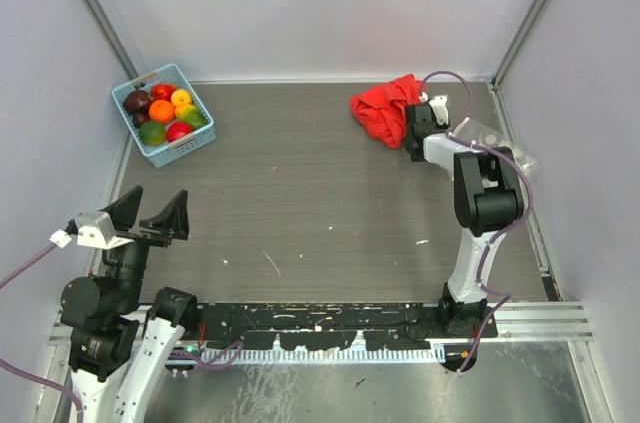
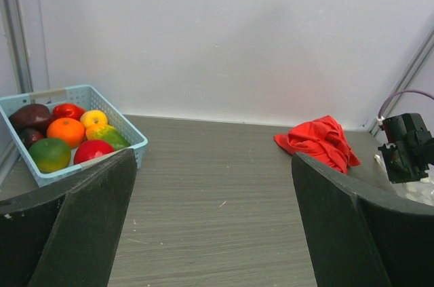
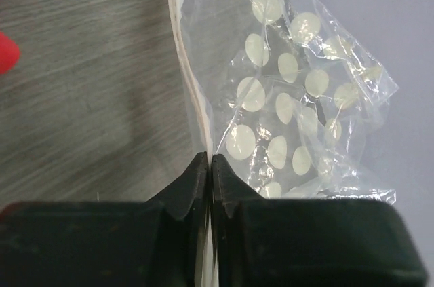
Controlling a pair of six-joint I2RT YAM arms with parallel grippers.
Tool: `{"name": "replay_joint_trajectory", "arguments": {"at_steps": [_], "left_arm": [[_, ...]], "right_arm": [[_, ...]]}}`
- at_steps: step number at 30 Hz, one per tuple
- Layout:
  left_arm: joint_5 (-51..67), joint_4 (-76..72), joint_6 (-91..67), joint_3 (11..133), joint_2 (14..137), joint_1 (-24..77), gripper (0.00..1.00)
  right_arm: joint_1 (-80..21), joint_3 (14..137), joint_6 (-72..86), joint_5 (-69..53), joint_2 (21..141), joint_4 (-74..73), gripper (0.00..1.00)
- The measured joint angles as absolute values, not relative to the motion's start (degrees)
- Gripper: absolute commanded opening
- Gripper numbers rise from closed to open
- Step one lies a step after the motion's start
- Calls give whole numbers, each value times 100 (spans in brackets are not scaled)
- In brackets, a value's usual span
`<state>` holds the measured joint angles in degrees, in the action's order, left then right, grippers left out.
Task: Place the food in the zip-top bag and seal the zipper
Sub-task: Pick up the zipper food storage bag at the center of the board.
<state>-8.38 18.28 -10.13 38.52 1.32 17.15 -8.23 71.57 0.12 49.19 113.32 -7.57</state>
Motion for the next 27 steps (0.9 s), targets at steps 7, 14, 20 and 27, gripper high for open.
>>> {"name": "replay_joint_trajectory", "arguments": {"at_steps": [7,14,20,27], "left_arm": [[-972,1994,-1319,4056,379,1715,98],[-810,2235,-1894,4355,1155,1715,98],[-561,2504,-2467,4449,1789,1715,98],[-314,2589,-3242,4458,2263,1715,98]], "right_arm": [[-926,6613,233,4720,10304,-913,0],[-1522,6077,429,4460,9240,-985,0],[-2213,5638,491,4112,8346,-1199,0],[-2921,5472,519,3640,7330,-1186,0]]}}
